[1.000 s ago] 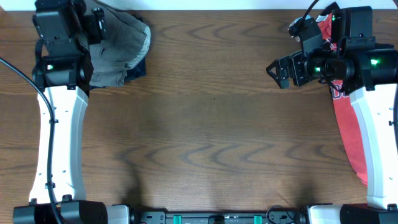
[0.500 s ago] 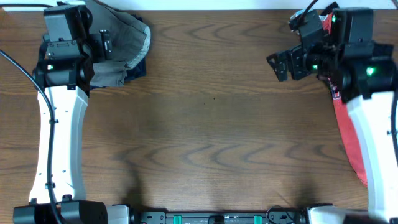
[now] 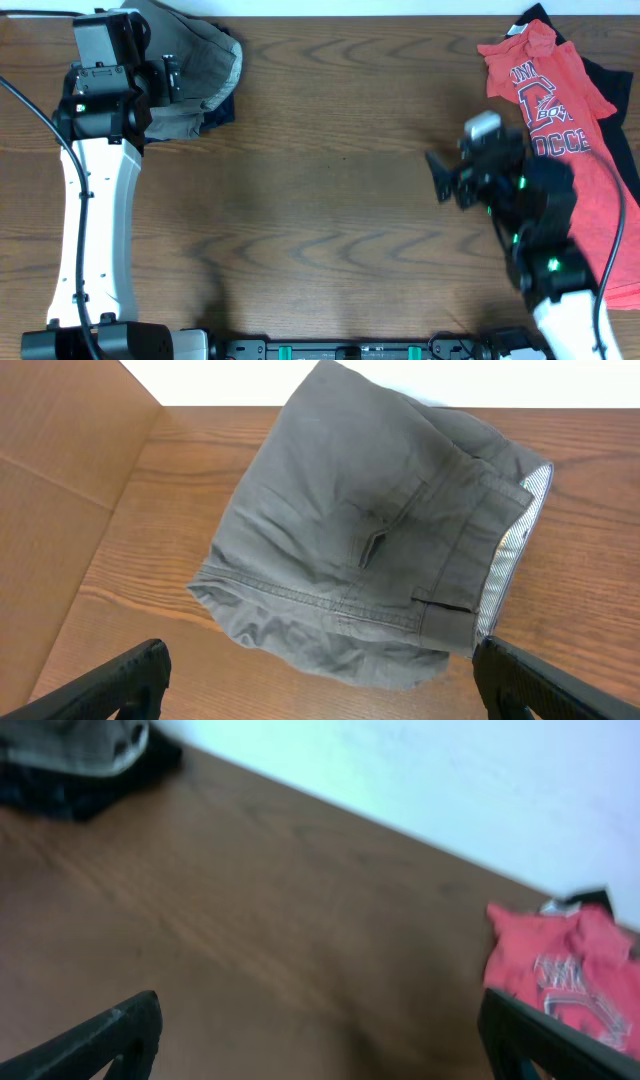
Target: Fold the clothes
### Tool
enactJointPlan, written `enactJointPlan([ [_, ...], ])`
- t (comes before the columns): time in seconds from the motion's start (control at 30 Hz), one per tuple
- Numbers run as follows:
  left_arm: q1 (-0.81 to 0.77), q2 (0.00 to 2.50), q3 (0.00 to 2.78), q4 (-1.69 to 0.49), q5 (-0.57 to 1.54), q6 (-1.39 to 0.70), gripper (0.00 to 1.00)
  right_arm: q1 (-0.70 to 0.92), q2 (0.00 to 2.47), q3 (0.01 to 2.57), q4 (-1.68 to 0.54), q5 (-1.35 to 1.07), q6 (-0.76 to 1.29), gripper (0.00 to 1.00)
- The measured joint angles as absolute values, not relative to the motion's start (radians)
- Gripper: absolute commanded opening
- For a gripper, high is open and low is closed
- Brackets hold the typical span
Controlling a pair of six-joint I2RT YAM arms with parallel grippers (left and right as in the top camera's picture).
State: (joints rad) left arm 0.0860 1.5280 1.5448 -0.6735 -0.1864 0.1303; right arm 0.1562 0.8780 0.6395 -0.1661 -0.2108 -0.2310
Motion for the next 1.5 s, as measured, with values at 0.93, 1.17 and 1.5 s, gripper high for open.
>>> enactJointPlan([
  [0.93,0.086,1.528,1.545,-0.673,-0.186,0.13,0.98,0.156,0.128,0.009,-0.061,-0.147,-0.227,0.99],
  [1.17,0.086,1.528,1.545,-0.673,-0.186,0.13,0.98,0.156,0.044,0.009,-0.061,-0.138,-0.227,0.99],
  [1.5,0.086,1.528,1.545,-0.674,-0.186,0.13,0.98,0.156,0.013,0.009,-0.06,-0.138,-0.227,0.99],
])
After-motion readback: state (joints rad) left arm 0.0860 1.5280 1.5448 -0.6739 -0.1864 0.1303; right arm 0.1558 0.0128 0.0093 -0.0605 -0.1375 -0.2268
